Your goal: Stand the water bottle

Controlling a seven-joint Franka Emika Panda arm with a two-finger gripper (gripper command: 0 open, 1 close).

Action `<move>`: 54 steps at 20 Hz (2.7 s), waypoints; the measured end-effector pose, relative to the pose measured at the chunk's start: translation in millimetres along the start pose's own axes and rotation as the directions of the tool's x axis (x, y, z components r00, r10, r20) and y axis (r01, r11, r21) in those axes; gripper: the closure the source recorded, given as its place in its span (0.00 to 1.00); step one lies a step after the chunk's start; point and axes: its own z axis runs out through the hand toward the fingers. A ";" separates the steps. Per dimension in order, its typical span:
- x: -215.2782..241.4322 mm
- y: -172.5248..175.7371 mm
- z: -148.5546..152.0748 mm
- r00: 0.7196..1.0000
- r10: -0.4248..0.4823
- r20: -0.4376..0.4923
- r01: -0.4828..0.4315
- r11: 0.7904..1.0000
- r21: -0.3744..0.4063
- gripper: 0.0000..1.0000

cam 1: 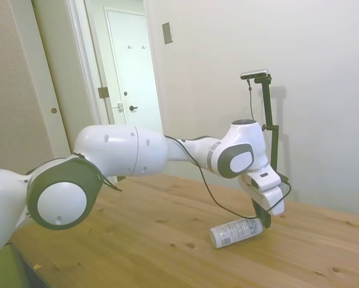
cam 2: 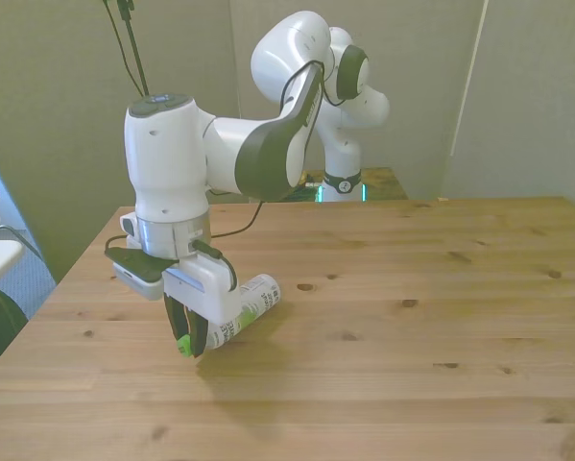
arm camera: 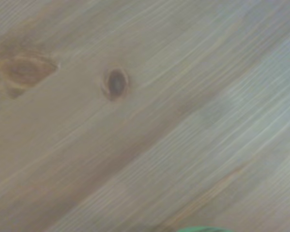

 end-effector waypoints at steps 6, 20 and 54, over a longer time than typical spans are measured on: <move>-3.4 -3.3 -88.4 1.000 -0.005 -0.021 0.008 0.993 0.117 1.00; -123.0 25.8 -149.3 0.922 0.041 -0.385 0.113 0.922 0.369 1.00; -260.2 -21.4 -84.1 0.842 0.054 -0.536 0.212 0.881 0.422 0.00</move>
